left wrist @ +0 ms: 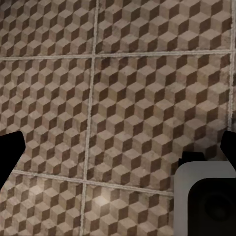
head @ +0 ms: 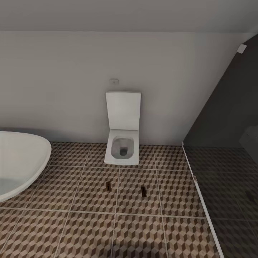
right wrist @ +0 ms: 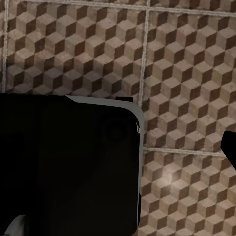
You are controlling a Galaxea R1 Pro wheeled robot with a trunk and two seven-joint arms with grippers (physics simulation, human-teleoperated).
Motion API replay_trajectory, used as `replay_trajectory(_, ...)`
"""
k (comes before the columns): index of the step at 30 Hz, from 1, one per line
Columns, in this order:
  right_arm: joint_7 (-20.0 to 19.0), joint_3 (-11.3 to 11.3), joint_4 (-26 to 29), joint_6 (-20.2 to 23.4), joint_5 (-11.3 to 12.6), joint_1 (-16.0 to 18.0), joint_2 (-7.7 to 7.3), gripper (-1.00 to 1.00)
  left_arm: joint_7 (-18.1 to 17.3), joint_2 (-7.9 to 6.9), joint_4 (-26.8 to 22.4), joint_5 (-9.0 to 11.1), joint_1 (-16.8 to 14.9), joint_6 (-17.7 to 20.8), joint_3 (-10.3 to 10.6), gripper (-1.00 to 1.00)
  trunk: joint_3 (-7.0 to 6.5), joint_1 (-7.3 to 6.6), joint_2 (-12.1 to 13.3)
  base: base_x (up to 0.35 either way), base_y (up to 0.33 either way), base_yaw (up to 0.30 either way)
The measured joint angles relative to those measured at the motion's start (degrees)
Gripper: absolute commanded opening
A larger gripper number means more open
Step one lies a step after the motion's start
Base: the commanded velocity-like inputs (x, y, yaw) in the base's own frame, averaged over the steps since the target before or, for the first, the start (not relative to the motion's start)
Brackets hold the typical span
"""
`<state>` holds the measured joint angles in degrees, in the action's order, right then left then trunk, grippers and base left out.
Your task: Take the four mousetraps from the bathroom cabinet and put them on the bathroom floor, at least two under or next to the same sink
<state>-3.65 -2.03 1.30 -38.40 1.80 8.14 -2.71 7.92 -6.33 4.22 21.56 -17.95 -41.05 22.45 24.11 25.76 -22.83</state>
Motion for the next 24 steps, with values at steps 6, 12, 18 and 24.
replay_trajectory(6,0.0,-0.01,-0.01,0.0,0.0,0.0,0.0,1.0,0.0,-0.03,0.0,0.0,0.0,0.0,0.0,1.0,0.0,0.0,0.0,0.0,0.0,0.0)
replay_trajectory(12,0.0,0.01,0.0,0.0,0.0,0.0,0.0,1.0,0.0,-0.02,0.0,0.0,0.0,0.0,0.0,1.0,0.0,0.0,0.0,0.0,0.0,0.0)
replay_trajectory(18,0.0,0.01,-0.01,0.0,0.0,0.0,0.0,1.0,0.0,-0.01,0.0,0.0,0.0,0.0,0.0,1.0,0.0,0.0,0.0,0.0,0.0,0.0)
replay_trajectory(24,0.0,0.02,-0.01,0.0,0.0,0.0,0.0,1.0,0.0,-0.02,0.0,0.0,0.0,0.0,0.0,1.0,0.0,0.0,0.0,0.0,0.0,0.0)
